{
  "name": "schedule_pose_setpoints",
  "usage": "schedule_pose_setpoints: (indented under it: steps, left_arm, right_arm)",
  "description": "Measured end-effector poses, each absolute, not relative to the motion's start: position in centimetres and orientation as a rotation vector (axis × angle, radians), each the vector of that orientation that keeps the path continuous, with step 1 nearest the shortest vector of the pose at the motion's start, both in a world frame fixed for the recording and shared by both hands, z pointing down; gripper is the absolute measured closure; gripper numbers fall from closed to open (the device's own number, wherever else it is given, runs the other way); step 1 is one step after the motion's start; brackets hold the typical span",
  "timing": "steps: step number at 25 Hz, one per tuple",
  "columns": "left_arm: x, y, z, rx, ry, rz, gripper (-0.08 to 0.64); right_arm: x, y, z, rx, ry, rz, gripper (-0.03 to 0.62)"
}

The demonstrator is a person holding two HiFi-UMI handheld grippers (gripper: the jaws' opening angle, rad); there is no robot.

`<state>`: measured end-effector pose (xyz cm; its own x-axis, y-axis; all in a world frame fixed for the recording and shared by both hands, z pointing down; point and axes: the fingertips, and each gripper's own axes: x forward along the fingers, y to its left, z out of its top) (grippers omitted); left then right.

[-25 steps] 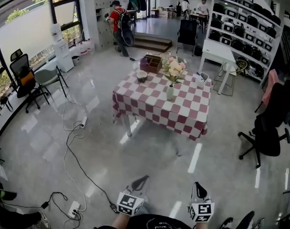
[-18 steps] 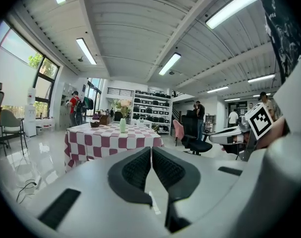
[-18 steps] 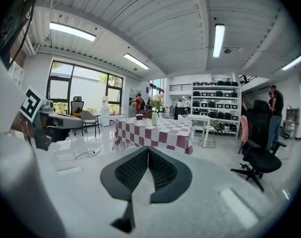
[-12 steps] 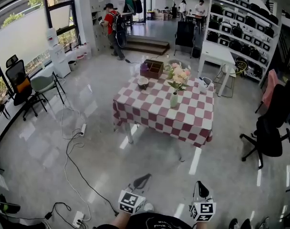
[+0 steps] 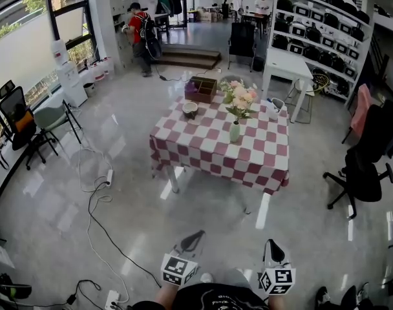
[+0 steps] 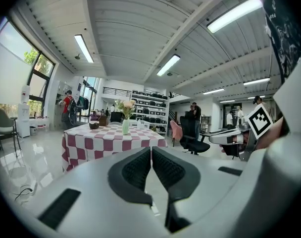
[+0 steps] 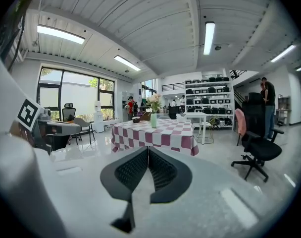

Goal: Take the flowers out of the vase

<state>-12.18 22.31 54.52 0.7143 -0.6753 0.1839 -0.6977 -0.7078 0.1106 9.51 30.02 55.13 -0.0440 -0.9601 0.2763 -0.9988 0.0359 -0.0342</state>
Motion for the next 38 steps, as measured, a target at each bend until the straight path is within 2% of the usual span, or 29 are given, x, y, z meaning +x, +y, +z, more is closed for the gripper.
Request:
schedule_pose_setpoints:
  steps: [22, 38]
  left_arm:
    - [-11.9, 16.5, 54.7, 2.720, -1.172, 0.206, 0.540]
    - [-7.2, 7.8, 53.7, 2.679, -1.265, 0.203, 0.540]
  right_arm:
    - [11.0, 22.6, 55.1, 2.026, -2.170, 0.327, 0.584]
    - [17.2, 12.7, 54.7, 1.995, -2.211, 0.321, 0.584]
